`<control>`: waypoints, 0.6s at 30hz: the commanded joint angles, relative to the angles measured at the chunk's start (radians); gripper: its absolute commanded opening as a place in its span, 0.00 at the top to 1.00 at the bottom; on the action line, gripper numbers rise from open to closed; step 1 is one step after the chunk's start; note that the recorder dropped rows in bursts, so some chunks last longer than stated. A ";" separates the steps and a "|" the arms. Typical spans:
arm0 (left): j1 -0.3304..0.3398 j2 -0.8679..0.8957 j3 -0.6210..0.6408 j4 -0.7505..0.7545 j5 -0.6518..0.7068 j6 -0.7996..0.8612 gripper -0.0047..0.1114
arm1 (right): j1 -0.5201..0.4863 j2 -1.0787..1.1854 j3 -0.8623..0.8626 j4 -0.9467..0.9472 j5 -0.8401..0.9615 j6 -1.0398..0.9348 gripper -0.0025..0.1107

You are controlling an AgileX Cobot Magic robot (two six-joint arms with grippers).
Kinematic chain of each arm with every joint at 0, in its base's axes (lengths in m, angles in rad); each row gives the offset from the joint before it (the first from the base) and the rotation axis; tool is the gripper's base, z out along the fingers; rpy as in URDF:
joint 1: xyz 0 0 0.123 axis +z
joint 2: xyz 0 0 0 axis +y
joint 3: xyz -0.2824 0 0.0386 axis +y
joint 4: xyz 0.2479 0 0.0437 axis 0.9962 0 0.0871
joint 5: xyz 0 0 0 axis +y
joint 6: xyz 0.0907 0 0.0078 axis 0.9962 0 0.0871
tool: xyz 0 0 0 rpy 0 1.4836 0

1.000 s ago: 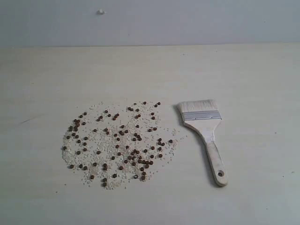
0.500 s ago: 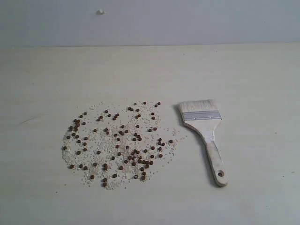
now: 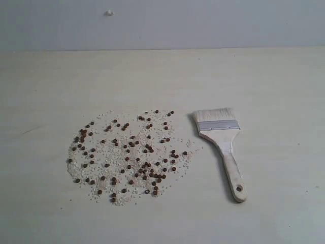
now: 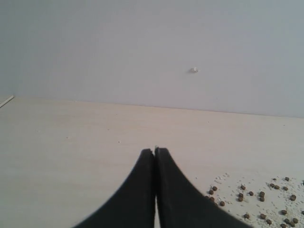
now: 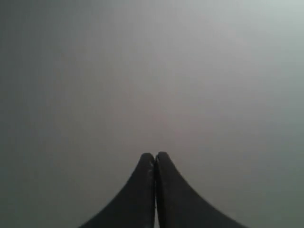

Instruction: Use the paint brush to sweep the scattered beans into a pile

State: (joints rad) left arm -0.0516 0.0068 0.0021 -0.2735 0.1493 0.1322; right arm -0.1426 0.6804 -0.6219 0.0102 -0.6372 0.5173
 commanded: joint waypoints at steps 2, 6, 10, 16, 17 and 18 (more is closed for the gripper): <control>0.002 -0.007 -0.002 -0.009 -0.010 -0.005 0.96 | 0.002 0.301 -0.299 -0.581 0.533 0.164 0.98; 0.002 -0.007 -0.002 -0.009 -0.010 -0.005 0.96 | 0.030 0.439 -0.436 -0.671 0.971 0.157 0.98; 0.002 -0.007 -0.002 -0.009 -0.010 -0.005 0.96 | 0.039 0.565 -0.518 -0.489 1.232 -0.232 0.98; 0.002 -0.007 -0.002 -0.009 -0.010 -0.005 0.96 | 0.039 0.723 -0.625 0.037 1.616 -0.693 0.98; 0.002 -0.007 -0.002 -0.009 -0.010 -0.005 0.96 | 0.039 0.751 -0.640 0.147 1.713 -0.776 0.98; 0.002 -0.007 -0.002 -0.009 -0.010 -0.005 0.96 | 0.039 0.773 -0.648 0.235 1.775 -0.859 0.98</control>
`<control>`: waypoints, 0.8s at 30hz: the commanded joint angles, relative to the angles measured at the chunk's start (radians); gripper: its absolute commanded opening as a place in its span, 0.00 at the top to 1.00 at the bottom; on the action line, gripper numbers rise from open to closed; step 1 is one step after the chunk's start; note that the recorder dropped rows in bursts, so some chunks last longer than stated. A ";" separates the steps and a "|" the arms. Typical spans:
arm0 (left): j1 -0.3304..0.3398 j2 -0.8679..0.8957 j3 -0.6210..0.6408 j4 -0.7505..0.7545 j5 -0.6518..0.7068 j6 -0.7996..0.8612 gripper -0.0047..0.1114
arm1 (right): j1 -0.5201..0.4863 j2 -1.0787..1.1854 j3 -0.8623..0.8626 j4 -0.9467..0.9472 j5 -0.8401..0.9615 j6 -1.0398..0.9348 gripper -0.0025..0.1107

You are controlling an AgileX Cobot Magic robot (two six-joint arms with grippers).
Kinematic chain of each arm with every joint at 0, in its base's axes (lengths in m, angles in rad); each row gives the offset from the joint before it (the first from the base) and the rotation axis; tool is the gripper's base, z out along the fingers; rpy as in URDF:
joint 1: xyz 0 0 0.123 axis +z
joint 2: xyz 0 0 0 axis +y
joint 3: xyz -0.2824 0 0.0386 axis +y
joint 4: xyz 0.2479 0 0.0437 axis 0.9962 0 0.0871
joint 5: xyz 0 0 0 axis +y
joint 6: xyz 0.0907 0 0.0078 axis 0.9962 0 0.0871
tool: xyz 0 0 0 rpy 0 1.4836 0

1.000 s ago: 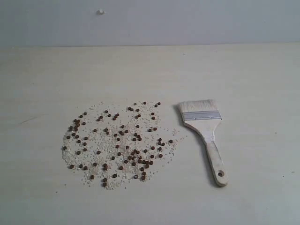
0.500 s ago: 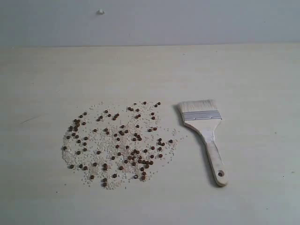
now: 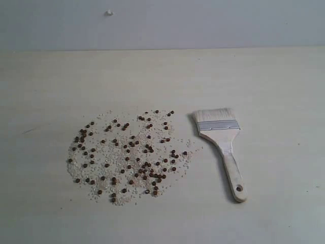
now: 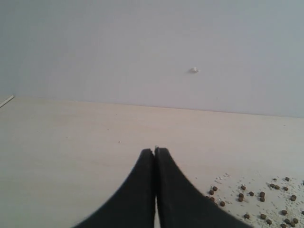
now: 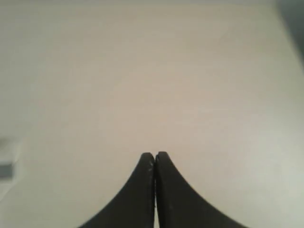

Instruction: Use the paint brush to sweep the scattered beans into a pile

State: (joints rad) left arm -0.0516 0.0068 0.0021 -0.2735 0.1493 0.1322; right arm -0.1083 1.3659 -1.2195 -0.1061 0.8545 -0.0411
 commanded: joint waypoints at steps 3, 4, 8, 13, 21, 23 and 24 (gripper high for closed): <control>0.002 -0.007 -0.002 -0.009 -0.010 -0.005 0.96 | 0.004 0.132 -0.052 0.584 0.321 -0.382 0.98; 0.002 -0.007 -0.002 -0.009 -0.010 -0.005 0.96 | 0.004 0.144 -0.052 0.663 0.327 -0.382 0.98; 0.002 -0.007 -0.002 -0.009 -0.010 -0.005 0.96 | 0.090 0.183 -0.052 0.650 0.367 -0.370 0.98; 0.002 -0.007 -0.002 -0.009 -0.010 -0.005 0.96 | 0.357 0.207 -0.002 0.316 0.365 -0.016 0.98; -0.002 -0.007 -0.002 -0.009 -0.010 -0.005 0.96 | 0.585 0.281 0.122 0.173 0.027 0.272 0.94; -0.020 -0.007 -0.002 -0.009 -0.010 -0.005 0.96 | 0.585 0.312 0.144 0.183 0.015 0.275 0.86; -0.029 -0.007 -0.002 -0.009 -0.010 -0.005 0.96 | 0.585 0.325 0.156 0.173 0.007 0.291 0.81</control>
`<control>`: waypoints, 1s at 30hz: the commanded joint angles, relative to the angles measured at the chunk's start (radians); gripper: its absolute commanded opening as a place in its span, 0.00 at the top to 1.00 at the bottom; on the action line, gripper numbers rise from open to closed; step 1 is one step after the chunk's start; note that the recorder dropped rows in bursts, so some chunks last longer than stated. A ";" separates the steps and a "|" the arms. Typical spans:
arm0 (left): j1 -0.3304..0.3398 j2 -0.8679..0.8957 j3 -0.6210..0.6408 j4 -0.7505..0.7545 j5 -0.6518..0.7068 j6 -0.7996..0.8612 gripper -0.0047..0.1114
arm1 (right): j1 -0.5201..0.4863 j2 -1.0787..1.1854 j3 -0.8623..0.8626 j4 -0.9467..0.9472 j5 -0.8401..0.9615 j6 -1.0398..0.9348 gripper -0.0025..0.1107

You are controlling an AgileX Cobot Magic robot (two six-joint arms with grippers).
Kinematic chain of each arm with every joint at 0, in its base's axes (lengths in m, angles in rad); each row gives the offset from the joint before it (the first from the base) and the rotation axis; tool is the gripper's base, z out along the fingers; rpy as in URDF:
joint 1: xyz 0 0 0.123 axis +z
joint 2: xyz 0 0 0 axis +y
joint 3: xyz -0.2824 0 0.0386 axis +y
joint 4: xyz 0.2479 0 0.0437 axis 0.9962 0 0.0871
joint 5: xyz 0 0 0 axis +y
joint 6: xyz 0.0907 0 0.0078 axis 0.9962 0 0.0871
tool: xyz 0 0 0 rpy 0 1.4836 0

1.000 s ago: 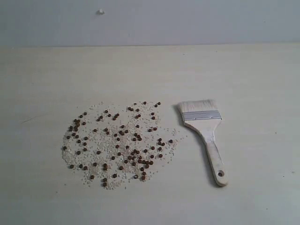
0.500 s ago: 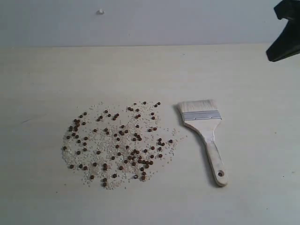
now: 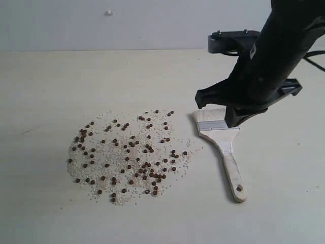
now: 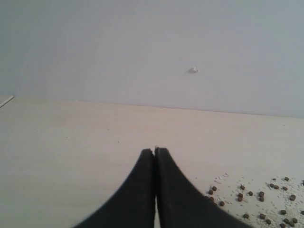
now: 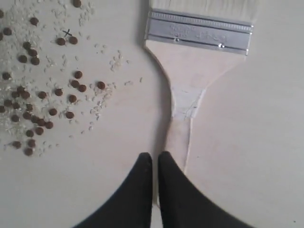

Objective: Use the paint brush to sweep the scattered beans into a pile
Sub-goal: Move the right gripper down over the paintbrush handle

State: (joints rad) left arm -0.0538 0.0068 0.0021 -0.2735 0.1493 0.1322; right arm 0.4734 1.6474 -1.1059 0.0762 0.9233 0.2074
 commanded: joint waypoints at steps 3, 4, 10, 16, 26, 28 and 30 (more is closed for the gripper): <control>-0.039 -0.007 -0.002 -0.009 -0.010 -0.005 0.96 | 0.003 0.072 0.085 -0.009 -0.106 0.053 0.62; -0.039 -0.007 -0.002 -0.009 -0.010 -0.005 0.96 | 0.003 0.079 0.103 -0.009 -0.129 0.059 0.55; -0.041 -0.007 -0.002 -0.009 -0.010 -0.005 0.96 | 0.003 0.087 0.228 -0.004 -0.313 0.093 0.45; -0.041 -0.007 -0.002 -0.009 -0.010 -0.005 0.96 | 0.003 0.115 0.253 0.018 -0.313 0.119 0.49; -0.041 -0.007 -0.002 -0.009 -0.010 -0.005 0.96 | 0.003 0.181 0.253 0.023 -0.312 0.110 0.51; -0.041 -0.007 -0.002 -0.009 -0.010 -0.005 0.96 | 0.003 0.185 0.253 0.023 -0.312 0.110 0.51; -0.041 -0.007 -0.002 -0.009 -0.010 -0.005 0.96 | 0.003 0.185 0.253 0.023 -0.304 0.110 0.51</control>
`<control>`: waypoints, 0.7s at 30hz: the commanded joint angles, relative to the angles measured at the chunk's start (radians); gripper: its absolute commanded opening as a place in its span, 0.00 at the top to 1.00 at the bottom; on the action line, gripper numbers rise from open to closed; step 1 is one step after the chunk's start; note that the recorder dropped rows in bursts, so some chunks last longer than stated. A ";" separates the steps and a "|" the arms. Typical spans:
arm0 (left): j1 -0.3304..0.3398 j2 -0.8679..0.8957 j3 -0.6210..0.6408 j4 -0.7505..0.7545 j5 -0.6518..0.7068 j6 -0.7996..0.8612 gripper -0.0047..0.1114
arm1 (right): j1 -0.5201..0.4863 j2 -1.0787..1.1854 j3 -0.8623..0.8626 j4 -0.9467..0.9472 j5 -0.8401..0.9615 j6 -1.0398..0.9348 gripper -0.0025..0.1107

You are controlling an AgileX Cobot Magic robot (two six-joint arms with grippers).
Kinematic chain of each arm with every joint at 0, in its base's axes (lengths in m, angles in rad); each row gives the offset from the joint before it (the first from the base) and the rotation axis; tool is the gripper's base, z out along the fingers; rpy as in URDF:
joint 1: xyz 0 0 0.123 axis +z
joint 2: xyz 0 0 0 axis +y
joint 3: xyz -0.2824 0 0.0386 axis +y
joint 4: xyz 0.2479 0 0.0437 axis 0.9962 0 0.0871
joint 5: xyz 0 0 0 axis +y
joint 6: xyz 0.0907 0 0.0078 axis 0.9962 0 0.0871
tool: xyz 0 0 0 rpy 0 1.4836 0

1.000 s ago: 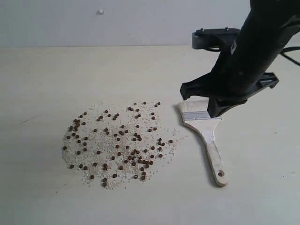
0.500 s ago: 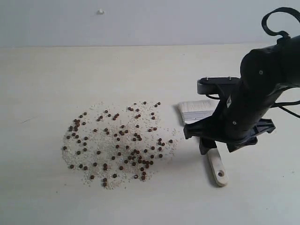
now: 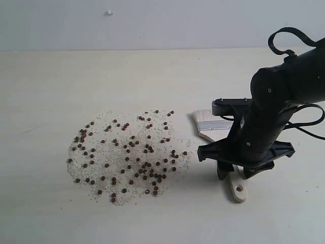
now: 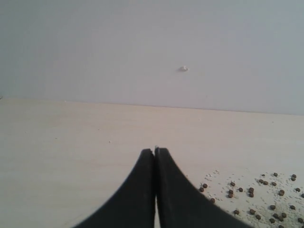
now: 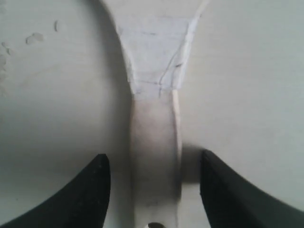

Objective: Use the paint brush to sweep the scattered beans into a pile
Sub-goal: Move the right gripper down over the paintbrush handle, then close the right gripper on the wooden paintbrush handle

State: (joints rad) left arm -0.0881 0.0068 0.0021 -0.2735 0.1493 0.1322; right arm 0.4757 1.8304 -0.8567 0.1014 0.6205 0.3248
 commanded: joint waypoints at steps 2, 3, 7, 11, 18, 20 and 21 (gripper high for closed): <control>-0.007 -0.007 -0.002 -0.009 -0.010 -0.005 0.96 | 0.001 0.002 0.003 -0.002 0.027 -0.007 0.51; -0.007 -0.007 -0.002 -0.009 -0.010 -0.005 0.96 | 0.001 0.002 0.003 -0.004 0.040 -0.007 0.51; -0.007 -0.007 -0.002 -0.009 -0.010 -0.004 0.96 | 0.001 0.002 0.003 -0.004 0.061 -0.005 0.54; -0.007 -0.007 -0.002 -0.009 -0.010 -0.004 0.96 | 0.001 0.002 0.003 0.000 0.083 -0.005 0.55; -0.015 -0.007 -0.002 -0.009 -0.010 -0.003 0.96 | 0.001 0.002 0.001 0.002 0.100 0.001 0.55; -0.020 -0.007 -0.002 -0.009 -0.010 -0.003 0.96 | 0.001 0.002 0.000 -0.002 0.093 0.001 0.55; -0.020 -0.007 -0.002 -0.009 -0.010 -0.003 0.96 | 0.001 0.002 0.000 -0.002 0.091 0.001 0.55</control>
State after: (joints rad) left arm -0.0991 0.0068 0.0021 -0.2735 0.1493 0.1322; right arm 0.4757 1.8304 -0.8567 0.1014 0.7151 0.3248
